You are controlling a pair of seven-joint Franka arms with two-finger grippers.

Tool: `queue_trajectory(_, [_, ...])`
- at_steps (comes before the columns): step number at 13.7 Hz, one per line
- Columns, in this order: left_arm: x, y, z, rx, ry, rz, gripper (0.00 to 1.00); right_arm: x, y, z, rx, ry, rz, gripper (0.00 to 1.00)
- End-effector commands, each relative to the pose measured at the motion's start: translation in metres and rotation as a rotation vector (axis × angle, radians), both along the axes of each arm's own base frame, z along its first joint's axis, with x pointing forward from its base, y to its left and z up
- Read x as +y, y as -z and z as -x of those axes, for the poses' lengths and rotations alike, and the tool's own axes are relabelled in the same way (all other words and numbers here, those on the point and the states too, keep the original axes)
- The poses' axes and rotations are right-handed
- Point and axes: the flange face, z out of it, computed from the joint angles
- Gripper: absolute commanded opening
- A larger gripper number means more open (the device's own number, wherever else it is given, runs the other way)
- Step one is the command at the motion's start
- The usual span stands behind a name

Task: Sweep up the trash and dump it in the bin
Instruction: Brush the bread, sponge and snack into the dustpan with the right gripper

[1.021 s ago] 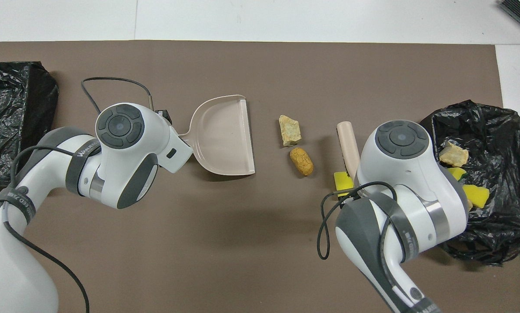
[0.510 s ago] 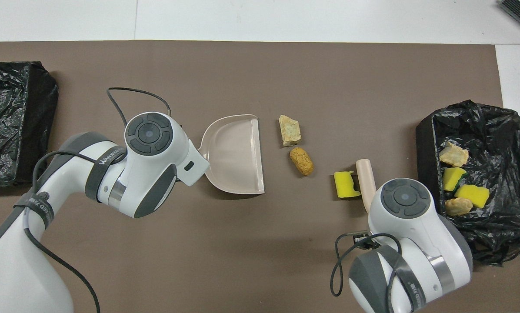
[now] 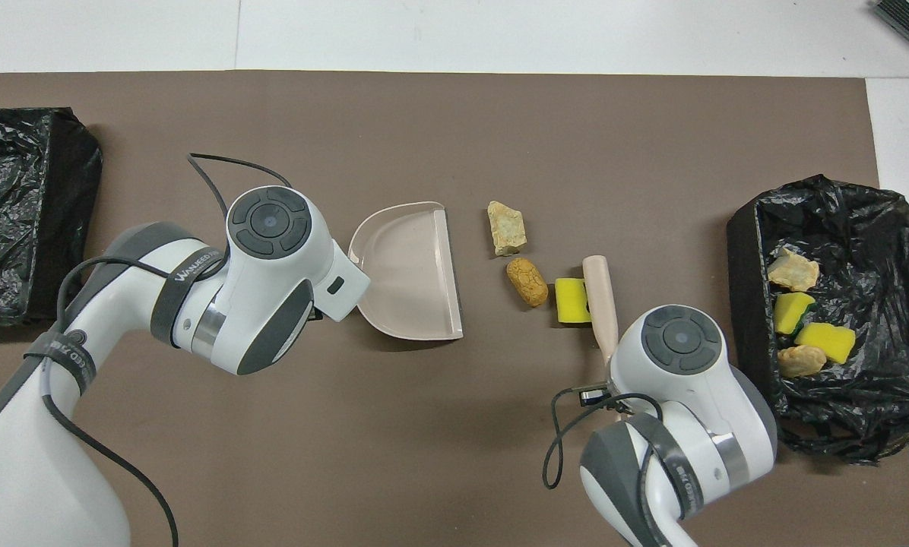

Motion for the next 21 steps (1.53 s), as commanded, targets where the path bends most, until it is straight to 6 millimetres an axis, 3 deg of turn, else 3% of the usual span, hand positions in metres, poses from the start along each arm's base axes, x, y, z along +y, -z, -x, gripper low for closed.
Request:
queue_trajectory(1, [-0.001,0.004,-0.007,0.002,-0.015,-0.026,0.0,0.042,0.013,-0.022,0.006,-0.028,-0.067,0.0])
queue_trajectory(3, [0.001,0.006,-0.007,0.002,-0.02,-0.028,0.0,0.071,0.002,-0.034,0.0,-0.024,-0.123,0.0])
queue_trajectory(7, [0.001,0.011,-0.003,0.006,-0.014,-0.042,0.0,0.113,-0.01,-0.026,0.004,-0.008,-0.219,0.0])
queue_trajectory(12, [0.001,0.016,0.003,0.012,-0.009,-0.052,0.0,0.132,-0.03,-0.026,-0.004,0.001,-0.244,0.0])
queue_trajectory(15, [0.002,0.016,0.002,0.012,-0.014,-0.051,0.0,0.11,-0.066,-0.028,-0.007,-0.043,-0.187,0.0])
queue_trajectory(19, [0.007,0.017,0.001,0.001,-0.13,-0.053,0.0,0.077,-0.086,-0.064,-0.051,-0.23,-0.048,0.0])
queue_trajectory(21, [0.007,0.017,0.0,-0.004,-0.161,-0.053,0.0,0.037,-0.086,-0.101,-0.061,-0.35,-0.061,0.0])
